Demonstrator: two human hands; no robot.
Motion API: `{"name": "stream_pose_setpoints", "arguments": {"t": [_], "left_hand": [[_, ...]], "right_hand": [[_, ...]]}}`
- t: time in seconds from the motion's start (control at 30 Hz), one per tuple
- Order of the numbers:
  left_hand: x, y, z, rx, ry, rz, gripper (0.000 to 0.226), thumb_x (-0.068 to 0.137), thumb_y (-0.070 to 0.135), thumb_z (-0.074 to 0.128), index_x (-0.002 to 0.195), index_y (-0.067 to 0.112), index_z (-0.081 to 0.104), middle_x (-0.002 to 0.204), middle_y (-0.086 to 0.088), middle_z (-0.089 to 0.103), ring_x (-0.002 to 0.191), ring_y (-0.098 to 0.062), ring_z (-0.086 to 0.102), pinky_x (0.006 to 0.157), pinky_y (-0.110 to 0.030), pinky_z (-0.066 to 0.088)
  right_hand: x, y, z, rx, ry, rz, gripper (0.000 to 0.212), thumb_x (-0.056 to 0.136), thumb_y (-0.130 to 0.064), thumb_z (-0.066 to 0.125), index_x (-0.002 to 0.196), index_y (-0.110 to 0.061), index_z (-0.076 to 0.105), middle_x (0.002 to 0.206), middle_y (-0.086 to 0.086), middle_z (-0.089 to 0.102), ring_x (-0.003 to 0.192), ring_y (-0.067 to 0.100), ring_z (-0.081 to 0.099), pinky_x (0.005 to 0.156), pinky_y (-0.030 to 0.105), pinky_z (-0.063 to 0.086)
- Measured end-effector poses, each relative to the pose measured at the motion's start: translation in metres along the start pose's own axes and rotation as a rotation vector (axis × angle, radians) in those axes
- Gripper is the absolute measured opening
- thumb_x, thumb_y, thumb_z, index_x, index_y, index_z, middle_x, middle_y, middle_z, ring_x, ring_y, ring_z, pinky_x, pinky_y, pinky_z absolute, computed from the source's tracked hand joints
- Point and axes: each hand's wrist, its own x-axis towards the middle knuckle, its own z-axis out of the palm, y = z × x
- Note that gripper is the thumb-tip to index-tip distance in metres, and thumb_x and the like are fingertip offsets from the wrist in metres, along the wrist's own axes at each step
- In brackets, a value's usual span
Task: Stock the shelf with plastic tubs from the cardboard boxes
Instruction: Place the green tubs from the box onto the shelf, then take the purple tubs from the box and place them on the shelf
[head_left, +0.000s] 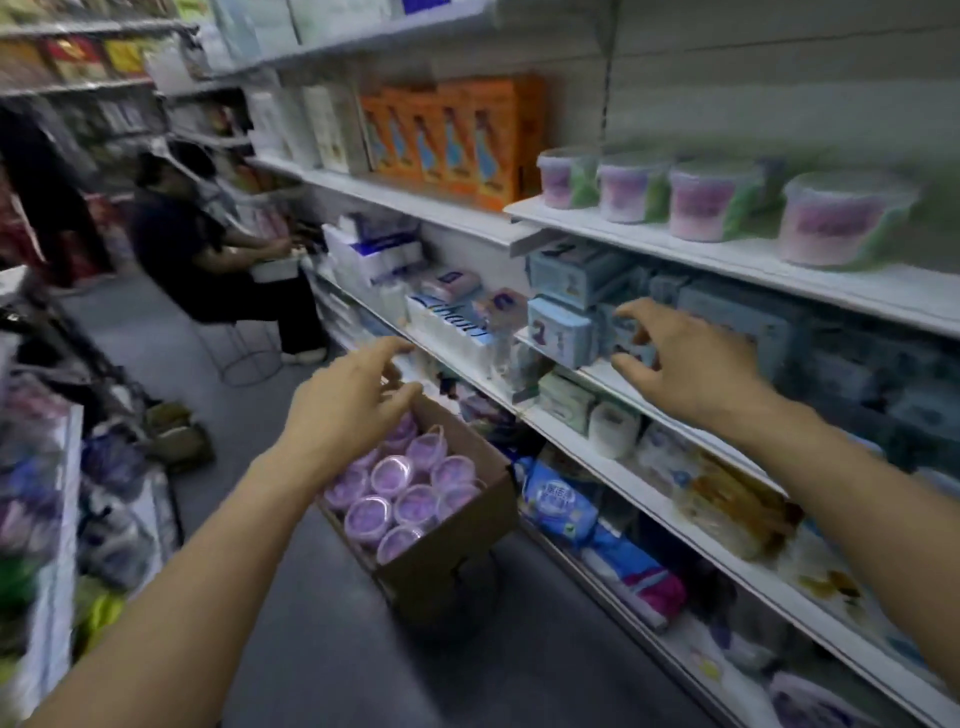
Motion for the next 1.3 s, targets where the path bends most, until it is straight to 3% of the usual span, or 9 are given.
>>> {"name": "stream_pose_setpoints", "arguments": {"t": [0.43, 0.63, 0.77, 0.83, 0.9, 1.0, 1.07, 1.2, 1.3], "left_hand": [[0.06, -0.223, 0.107, -0.164, -0.199, -0.471, 0.031, 0.083, 0.051, 0.059, 0.112, 0.041, 0.056, 0.096, 0.016, 0.067, 0.087, -0.016, 0.065, 0.081, -0.038, 0.054], [0.122, -0.308, 0.184, -0.49, -0.183, -0.818, 0.024, 0.086, 0.036, 0.061, 0.109, 0.027, 0.064, 0.091, 0.002, 0.069, 0.078, -0.019, 0.068, 0.076, -0.041, 0.057], [0.156, -0.339, 0.244, -0.957, -0.11, -1.202, 0.021, 0.096, 0.015, 0.053, 0.114, 0.006, 0.058, 0.087, -0.011, 0.067, 0.067, -0.021, 0.062, 0.054, -0.028, 0.052], [0.168, -0.354, 0.275, -1.128, -0.076, -1.394, 0.018, 0.098, 0.016, 0.049, 0.112, 0.006, 0.055, 0.086, -0.009, 0.065, 0.069, -0.021, 0.061, 0.058, -0.028, 0.053], [0.179, -0.373, 0.307, -1.252, -0.035, -1.571, 0.021, 0.098, 0.02, 0.05, 0.114, 0.006, 0.052, 0.089, -0.01, 0.063, 0.076, -0.022, 0.061, 0.063, -0.029, 0.054], [0.192, -0.403, 0.355, -1.314, 0.023, -1.798, 0.028, 0.097, 0.03, 0.052, 0.114, 0.008, 0.051, 0.084, -0.011, 0.058, 0.072, -0.022, 0.057, 0.049, -0.025, 0.054], [0.198, -0.418, 0.381, -1.295, 0.081, -1.882, 0.029, 0.098, 0.034, 0.05, 0.113, 0.009, 0.051, 0.078, -0.012, 0.055, 0.067, -0.021, 0.053, 0.036, -0.022, 0.049], [0.203, -0.437, 0.423, -1.335, 0.211, -2.001, 0.027, 0.099, 0.037, 0.045, 0.11, 0.013, 0.051, 0.074, -0.012, 0.055, 0.063, -0.022, 0.053, 0.059, -0.036, 0.052], [0.2, -0.443, 0.442, -1.296, 0.278, -2.043, 0.031, 0.101, 0.029, 0.043, 0.122, 0.008, 0.052, 0.072, -0.011, 0.056, 0.059, -0.021, 0.053, 0.044, -0.029, 0.051]], "right_hand": [[0.185, -0.112, 0.196, 0.077, -0.297, -0.219, 0.039, 0.09, -0.041, 0.051, 0.128, -0.03, 0.046, 0.117, -0.002, 0.062, 0.098, 0.025, 0.061, 0.077, 0.038, 0.05], [0.301, -0.145, 0.33, 0.218, -0.553, -0.143, 0.035, 0.085, -0.042, 0.054, 0.119, -0.031, 0.051, 0.105, -0.004, 0.066, 0.099, 0.024, 0.061, 0.082, 0.039, 0.05], [0.347, -0.159, 0.426, 0.418, -0.725, 0.041, 0.02, 0.086, -0.027, 0.062, 0.104, -0.019, 0.063, 0.091, -0.001, 0.064, 0.088, 0.019, 0.061, 0.078, 0.031, 0.049], [0.359, -0.162, 0.472, 0.533, -0.8, 0.192, 0.012, 0.086, -0.02, 0.063, 0.097, -0.014, 0.066, 0.088, 0.005, 0.068, 0.079, 0.022, 0.065, 0.072, 0.035, 0.054], [0.367, -0.165, 0.517, 0.624, -0.888, 0.373, 0.008, 0.089, -0.018, 0.06, 0.089, -0.012, 0.065, 0.079, 0.007, 0.066, 0.063, 0.022, 0.063, 0.056, 0.033, 0.054], [0.377, -0.169, 0.581, 0.754, -0.986, 0.687, 0.018, 0.09, -0.022, 0.058, 0.084, -0.006, 0.062, 0.075, 0.015, 0.06, 0.055, 0.023, 0.056, 0.059, 0.037, 0.054], [0.38, -0.174, 0.613, 0.872, -0.998, 0.905, 0.026, 0.092, -0.025, 0.057, 0.095, 0.001, 0.057, 0.077, 0.018, 0.055, 0.057, 0.025, 0.056, 0.062, 0.042, 0.056], [0.384, -0.182, 0.653, 1.091, -0.915, 1.178, 0.047, 0.093, -0.029, 0.058, 0.128, 0.001, 0.045, 0.1, 0.017, 0.054, 0.09, 0.032, 0.062, 0.059, 0.042, 0.059], [0.384, -0.185, 0.672, 1.151, -0.833, 1.251, 0.053, 0.091, -0.028, 0.061, 0.133, 0.001, 0.045, 0.109, 0.018, 0.059, 0.099, 0.034, 0.062, 0.051, 0.037, 0.059]]}}
